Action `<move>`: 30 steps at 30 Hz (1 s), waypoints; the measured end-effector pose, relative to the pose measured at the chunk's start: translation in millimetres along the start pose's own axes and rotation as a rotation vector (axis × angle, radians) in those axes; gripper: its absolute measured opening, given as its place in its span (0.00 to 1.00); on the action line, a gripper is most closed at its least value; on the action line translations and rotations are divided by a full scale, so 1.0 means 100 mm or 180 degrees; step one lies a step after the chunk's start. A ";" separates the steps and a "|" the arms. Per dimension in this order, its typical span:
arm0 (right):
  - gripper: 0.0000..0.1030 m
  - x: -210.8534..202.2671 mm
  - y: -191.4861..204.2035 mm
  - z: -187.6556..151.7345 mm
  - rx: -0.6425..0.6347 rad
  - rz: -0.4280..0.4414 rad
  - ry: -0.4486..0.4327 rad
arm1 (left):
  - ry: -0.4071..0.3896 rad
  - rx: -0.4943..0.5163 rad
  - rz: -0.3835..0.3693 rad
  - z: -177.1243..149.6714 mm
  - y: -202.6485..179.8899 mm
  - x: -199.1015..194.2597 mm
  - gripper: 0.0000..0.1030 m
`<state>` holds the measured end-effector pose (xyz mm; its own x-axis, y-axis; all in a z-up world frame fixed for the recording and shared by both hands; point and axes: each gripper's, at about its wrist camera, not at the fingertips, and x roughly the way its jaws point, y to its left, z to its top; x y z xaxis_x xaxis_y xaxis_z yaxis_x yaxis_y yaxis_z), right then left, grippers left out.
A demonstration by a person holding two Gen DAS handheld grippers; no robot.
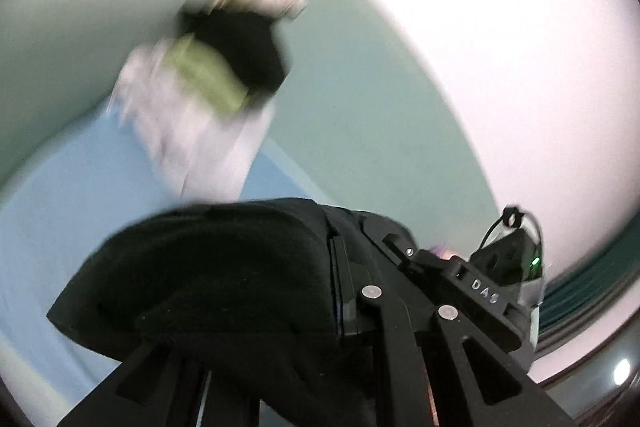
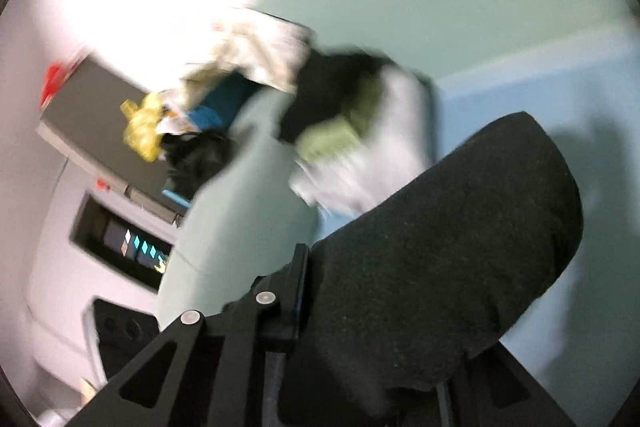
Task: Fold clothes
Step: 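Carry the folded T-shirt with both grippers onto the grey clothes stack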
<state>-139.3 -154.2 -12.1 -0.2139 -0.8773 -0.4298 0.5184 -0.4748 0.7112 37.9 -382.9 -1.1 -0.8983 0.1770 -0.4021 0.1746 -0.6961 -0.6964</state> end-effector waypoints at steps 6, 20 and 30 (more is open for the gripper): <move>0.20 0.10 1.03 1.03 -0.1062 0.0422 -0.0480 | -0.1165 0.1002 0.0030 1.03 -0.46 -0.22 0.11; 0.19 2.48 -0.18 1.78 -0.0616 -0.0293 0.0103 | -0.1047 0.0782 0.1031 1.34 1.02 1.77 0.12; 0.67 2.27 -0.39 1.92 -0.0022 0.0066 0.0321 | -0.1009 -0.0202 0.0830 1.33 1.34 1.45 0.76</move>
<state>-366.9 -348.1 -30.8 -0.1189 -0.8751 -0.4692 0.5277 -0.4559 0.7167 -122.7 -543.1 -73.5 -0.8987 -0.2293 -0.3738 0.4282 -0.6433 -0.6346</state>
